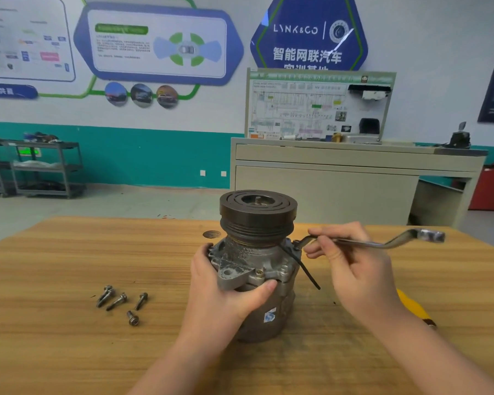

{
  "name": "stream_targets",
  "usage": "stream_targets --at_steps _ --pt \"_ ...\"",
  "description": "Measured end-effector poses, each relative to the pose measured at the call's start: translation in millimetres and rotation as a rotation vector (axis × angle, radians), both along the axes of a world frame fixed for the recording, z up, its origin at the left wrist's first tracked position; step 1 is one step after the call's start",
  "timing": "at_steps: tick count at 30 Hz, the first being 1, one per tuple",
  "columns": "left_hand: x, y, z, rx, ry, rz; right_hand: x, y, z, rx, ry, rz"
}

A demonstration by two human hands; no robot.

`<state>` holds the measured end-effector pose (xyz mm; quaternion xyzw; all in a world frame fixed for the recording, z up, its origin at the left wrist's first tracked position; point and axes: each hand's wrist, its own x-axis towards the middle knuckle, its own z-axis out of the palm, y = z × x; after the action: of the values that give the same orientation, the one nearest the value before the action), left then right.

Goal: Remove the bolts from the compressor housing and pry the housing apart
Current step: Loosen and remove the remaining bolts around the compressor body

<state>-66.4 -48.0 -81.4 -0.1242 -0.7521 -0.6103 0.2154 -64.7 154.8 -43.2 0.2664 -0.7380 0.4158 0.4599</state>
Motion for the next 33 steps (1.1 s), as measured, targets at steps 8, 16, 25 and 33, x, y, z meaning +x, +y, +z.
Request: stream_targets --at_steps 8,16,25,33 --pt "0.8 0.4 0.8 0.016 0.009 -0.003 8.0 -12.9 -10.7 -0.100 0.100 0.058" --pt "0.3 0.4 1.3 0.009 -0.023 0.003 -41.3 5.4 29.5 -1.192 -0.714 0.457" --pt "-1.5 -0.7 -0.5 -0.002 -0.031 -0.001 -7.1 1.6 25.4 -0.595 -0.201 0.220" --pt "1.9 0.3 2.2 -0.021 -0.016 0.003 2.9 -14.2 7.9 -0.102 0.070 0.012"
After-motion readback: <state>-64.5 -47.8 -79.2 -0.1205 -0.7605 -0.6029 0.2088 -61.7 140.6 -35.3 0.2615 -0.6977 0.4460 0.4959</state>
